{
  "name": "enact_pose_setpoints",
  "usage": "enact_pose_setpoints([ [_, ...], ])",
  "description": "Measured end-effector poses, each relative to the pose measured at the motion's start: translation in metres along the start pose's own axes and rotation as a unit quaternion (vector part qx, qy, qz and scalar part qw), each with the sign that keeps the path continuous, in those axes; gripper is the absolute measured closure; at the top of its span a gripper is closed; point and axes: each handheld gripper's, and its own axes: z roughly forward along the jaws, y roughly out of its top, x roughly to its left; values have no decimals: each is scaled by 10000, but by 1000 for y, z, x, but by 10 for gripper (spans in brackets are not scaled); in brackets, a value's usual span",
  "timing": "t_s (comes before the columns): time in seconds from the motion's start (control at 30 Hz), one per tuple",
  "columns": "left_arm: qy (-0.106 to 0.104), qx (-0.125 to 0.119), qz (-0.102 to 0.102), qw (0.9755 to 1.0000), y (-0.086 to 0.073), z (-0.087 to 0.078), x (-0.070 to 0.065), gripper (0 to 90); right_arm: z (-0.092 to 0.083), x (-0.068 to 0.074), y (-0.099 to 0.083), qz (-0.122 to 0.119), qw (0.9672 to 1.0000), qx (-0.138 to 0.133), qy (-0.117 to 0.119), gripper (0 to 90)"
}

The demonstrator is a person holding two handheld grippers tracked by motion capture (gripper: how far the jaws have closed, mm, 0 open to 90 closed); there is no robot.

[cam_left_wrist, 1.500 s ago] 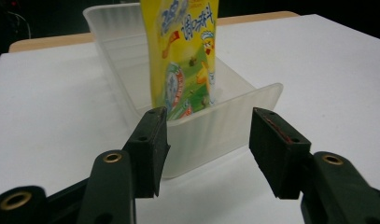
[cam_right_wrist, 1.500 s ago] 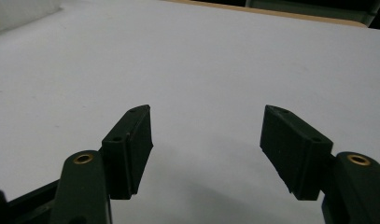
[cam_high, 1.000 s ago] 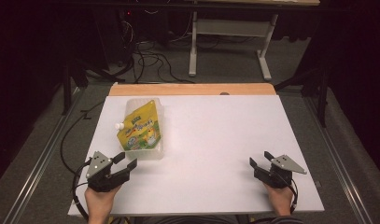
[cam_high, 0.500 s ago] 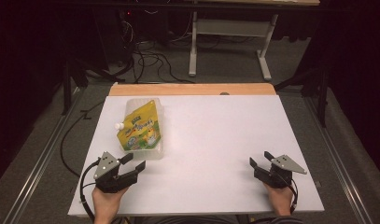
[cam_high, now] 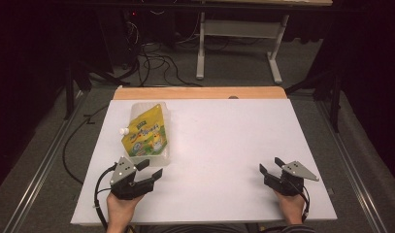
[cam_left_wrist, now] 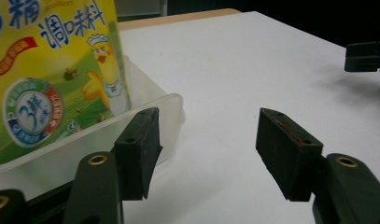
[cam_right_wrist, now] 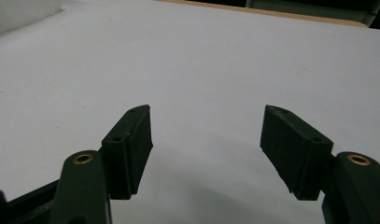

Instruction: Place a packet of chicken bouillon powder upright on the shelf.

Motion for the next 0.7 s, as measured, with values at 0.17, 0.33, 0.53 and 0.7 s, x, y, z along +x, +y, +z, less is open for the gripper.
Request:
enact_pose_setpoints([
  [0.17, -83, 65, 20, 9999, -4, 6, -5, 397, 0, 0, 0, 2, 10000, -13, 0, 345],
  [0.33, -150, 123, 3, 9998, -8, 12, -10, 393, 0, 0, 0, 17, 10000, -18, -1, 345],
  [0.53, -226, 213, 33, 9995, -14, 20, -16, 385, 0, 0, 0, 15, 10000, -20, 2, 345],
  [0.7, -270, 265, 8, 9993, -19, 27, -20, 383, 0, -1, 0, 22, 10000, -17, 4, 345],
])
